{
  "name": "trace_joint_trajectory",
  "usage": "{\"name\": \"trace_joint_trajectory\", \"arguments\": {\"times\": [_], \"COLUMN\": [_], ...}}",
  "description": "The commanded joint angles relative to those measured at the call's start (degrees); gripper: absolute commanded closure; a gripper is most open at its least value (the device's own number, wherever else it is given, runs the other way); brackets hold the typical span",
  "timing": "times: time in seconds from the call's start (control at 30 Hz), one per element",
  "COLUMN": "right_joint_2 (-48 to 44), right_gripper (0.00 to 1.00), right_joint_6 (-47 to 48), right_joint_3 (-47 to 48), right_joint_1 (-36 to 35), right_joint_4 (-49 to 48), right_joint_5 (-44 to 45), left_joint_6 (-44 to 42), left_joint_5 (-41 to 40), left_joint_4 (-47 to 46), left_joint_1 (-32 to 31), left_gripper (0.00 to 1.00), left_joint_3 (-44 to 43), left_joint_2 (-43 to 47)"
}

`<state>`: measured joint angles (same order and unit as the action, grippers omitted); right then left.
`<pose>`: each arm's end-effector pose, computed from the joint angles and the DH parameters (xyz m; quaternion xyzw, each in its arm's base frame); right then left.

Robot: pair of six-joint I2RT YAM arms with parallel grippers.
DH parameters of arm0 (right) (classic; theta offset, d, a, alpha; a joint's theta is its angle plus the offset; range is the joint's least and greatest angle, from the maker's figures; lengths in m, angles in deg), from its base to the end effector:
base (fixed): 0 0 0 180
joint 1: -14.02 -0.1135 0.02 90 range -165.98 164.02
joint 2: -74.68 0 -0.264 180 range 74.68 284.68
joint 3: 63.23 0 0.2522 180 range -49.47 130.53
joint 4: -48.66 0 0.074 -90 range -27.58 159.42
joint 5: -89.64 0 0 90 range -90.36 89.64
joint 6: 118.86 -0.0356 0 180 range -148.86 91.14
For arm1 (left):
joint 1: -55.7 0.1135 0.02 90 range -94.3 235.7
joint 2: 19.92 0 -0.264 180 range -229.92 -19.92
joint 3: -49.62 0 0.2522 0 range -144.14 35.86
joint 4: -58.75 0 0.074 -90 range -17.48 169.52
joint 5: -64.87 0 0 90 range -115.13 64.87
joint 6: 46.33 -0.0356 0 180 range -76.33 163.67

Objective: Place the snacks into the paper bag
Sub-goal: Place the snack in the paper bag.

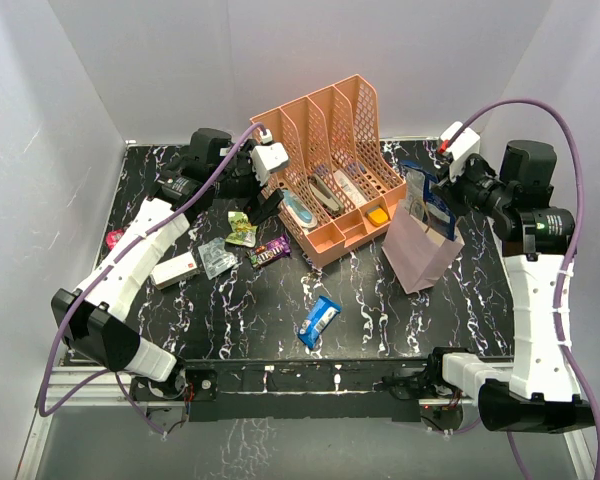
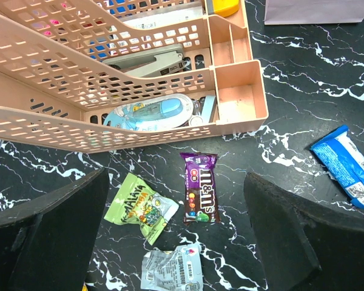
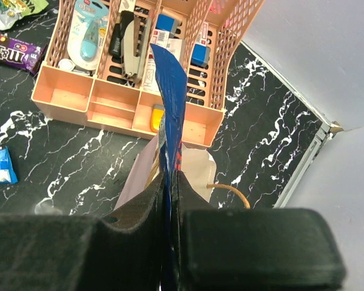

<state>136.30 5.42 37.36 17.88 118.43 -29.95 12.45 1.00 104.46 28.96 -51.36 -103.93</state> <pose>0.1815 0.0054 0.4506 -0.3423 0.7781 0.0538 0.5239 0.2846 -0.1609 0.3987 0.5069 0.6774 -0.1750 0.5035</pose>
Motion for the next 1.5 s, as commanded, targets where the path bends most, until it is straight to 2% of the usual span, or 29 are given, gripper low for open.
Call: {"name": "trace_joint_trajectory", "arguments": {"times": [0.0,0.6,1.1,1.33,1.47], "right_joint_2": [0.45,3.69,1.88,-0.33,-2.24], "right_gripper": [0.92,0.92,0.92,0.92,0.92], "right_joint_6": [3.22,5.93,10.2,4.87,-0.91], "right_joint_3": [2.22,6.49,-2.5,-8.21,-14.08], "right_joint_1": [0.22,0.23,0.25,0.24,0.2], "right_joint_4": [-1.93,0.26,-1.56,-5.01,-9.5], "right_joint_5": [-2.12,-3.23,-2.76,-0.83,5.61], "left_joint_6": [-0.86,-1.36,-1.74,-1.95,-1.92], "left_joint_5": [1.38,1.47,1.53,1.62,2.17], "left_joint_4": [0.65,0.66,0.66,0.69,0.68], "left_joint_1": [0.11,0.12,0.12,0.11,0.11], "left_gripper": [0.08,0.07,0.06,0.06,0.05], "left_joint_3": [0.03,0.56,1.08,1.52,1.53], "left_joint_2": [1.16,0.23,0.23,0.57,0.42]}}
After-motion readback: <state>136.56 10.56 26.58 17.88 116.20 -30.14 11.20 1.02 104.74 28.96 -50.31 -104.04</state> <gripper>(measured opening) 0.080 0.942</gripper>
